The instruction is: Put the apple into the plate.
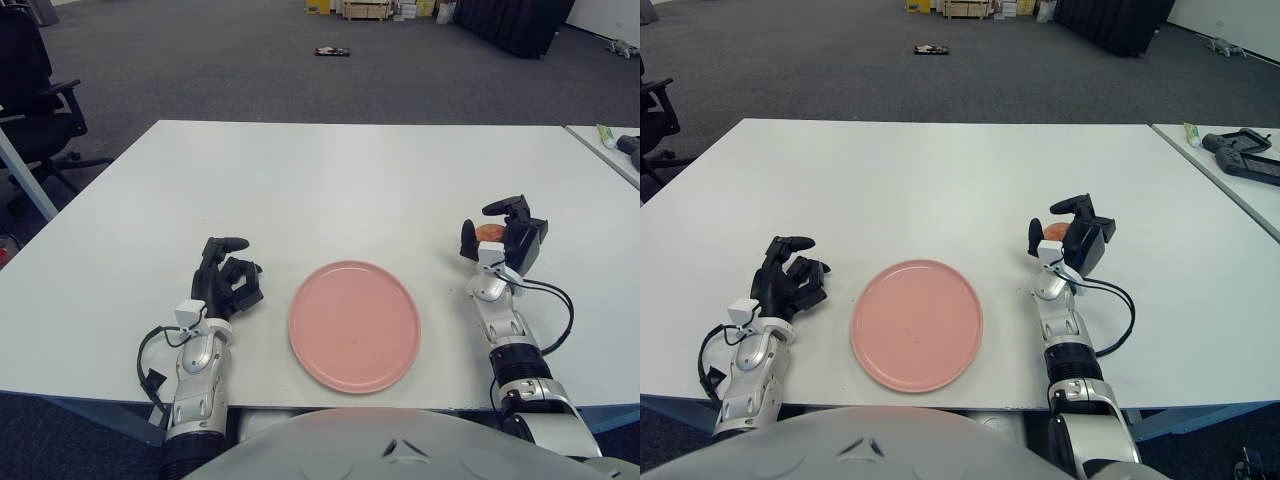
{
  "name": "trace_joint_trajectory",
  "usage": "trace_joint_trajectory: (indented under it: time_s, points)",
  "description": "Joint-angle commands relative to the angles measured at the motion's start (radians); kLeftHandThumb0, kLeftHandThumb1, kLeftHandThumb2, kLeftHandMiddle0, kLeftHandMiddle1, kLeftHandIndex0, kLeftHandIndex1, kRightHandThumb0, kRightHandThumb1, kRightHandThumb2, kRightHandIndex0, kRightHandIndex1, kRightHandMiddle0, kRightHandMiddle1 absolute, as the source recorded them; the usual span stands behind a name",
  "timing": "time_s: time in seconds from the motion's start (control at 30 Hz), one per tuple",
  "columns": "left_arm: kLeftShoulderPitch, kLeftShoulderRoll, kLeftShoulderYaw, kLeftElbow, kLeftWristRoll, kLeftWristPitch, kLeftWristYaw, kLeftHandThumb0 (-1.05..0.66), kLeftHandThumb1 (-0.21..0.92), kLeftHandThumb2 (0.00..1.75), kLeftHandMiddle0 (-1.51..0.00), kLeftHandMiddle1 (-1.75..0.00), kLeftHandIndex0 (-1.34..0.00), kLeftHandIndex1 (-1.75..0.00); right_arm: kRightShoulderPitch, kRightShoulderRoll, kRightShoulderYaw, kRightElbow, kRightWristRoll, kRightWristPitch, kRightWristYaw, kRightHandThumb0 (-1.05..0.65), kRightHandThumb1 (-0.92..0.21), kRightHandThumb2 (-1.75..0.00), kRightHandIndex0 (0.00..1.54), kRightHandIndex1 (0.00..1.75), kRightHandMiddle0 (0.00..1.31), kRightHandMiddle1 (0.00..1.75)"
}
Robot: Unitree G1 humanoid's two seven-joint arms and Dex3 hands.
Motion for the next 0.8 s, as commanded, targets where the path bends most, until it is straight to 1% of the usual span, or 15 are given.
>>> trace_joint_trajectory:
  time_s: [0.0,0.1,0.2,0.5,0.77]
  points:
    - [-0.006,0.000,0.002,0.011,0.003,0.021,0.009,-0.01,0.34,1.31,-0.58,-1.75,-0.37,-1.75,0.009,0.006,-0.017,-0.032,0.005,-0.021,0.008,0.00,-0.04,-1.63,0.84,1.70,0.59,1.75]
    - [-0.005,-0.001,0.002,0.010,0.004,0.019,0.010,-0.01,0.30,1.36,-0.61,-1.75,-0.40,-1.75,0.021,0.013,-0.024,-0.063,0.010,-0.031,0.018,0.00,-0.04,-1.63,0.83,1.71,0.58,1.75]
    - [-0.005,-0.002,0.002,0.010,0.000,0.015,0.007,-0.01,0.29,1.37,-0.62,-1.75,-0.41,-1.75,0.029,0.021,-0.030,-0.085,0.012,-0.036,0.025,0.00,-0.05,-1.62,0.83,1.71,0.58,1.75]
    - [-0.002,-0.002,0.001,0.010,-0.007,0.002,-0.004,-0.01,0.31,1.34,-0.61,-1.75,-0.39,-1.75,0.051,0.037,-0.041,-0.153,-0.010,-0.031,0.033,0.00,-0.05,-1.61,0.83,1.69,0.58,1.75]
    - [0.003,0.001,-0.002,0.007,0.005,0.001,0.001,-0.01,0.30,1.35,-0.61,-1.75,-0.39,-1.75,0.068,0.042,-0.044,-0.196,-0.013,-0.028,0.054,0.00,-0.05,-1.61,0.83,1.69,0.57,1.75]
